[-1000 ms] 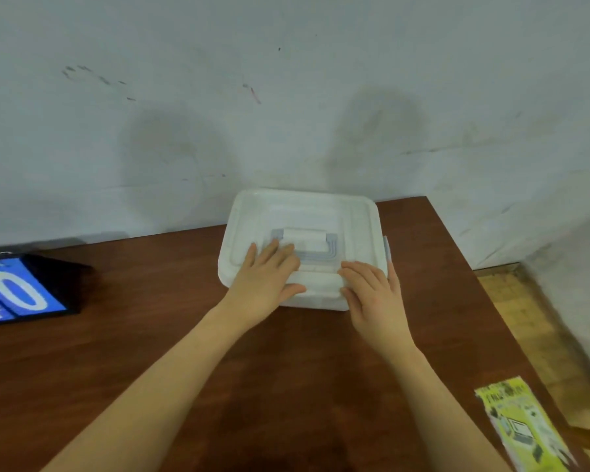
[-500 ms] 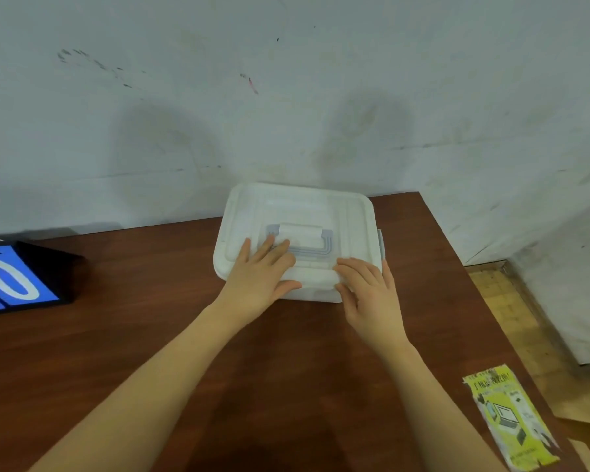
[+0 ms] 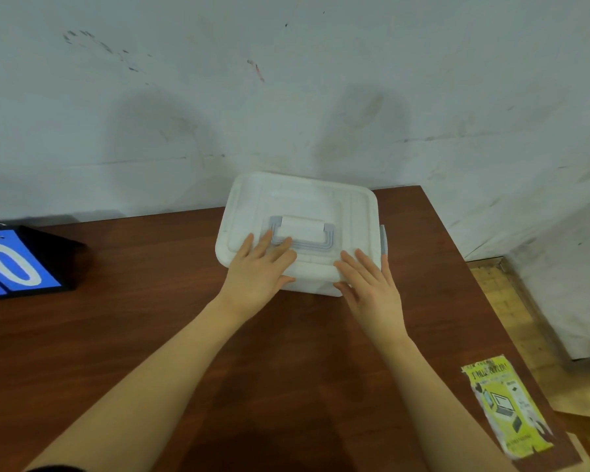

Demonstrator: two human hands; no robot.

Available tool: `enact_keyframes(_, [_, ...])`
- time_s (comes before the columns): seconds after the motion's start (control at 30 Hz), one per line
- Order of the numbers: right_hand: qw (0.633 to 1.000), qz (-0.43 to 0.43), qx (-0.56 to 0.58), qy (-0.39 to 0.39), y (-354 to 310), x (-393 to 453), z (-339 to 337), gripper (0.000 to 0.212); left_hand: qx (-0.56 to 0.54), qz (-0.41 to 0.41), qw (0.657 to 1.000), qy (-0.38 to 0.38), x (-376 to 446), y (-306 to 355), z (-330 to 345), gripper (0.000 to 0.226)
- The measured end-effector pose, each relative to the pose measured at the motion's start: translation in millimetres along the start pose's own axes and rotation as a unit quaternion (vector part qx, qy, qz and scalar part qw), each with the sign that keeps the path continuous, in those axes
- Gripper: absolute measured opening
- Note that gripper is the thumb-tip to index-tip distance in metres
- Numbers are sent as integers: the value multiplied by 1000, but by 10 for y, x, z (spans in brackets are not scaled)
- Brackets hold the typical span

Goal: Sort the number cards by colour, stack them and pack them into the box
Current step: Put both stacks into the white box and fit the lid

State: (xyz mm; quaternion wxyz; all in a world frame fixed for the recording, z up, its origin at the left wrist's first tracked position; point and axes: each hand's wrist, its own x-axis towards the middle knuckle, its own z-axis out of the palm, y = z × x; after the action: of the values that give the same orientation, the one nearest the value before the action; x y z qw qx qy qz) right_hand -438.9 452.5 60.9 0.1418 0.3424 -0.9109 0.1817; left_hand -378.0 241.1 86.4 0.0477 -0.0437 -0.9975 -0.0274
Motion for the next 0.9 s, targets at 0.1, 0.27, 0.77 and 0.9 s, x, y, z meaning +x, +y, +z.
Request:
enact_keyframes(0.1, [999,20,15,-25,-10,18,-48,33,-23,2,1000,-14,-28,-47,51,36])
enact_keyframes(0.27, [995,80,8,-65,-156,238,-164,45,-162,-74,983,34,-10,-206,-121,53])
enact_keyframes(0.77, [968,170,-46,-176,-110,625,-52,53,-103,-227,967,-59,263,-408,-52,74])
enact_keyframes(0.9, [968,169,-51,-177,-74,672,-46,50,-114,-256,958,-56,270,-345,-61,73])
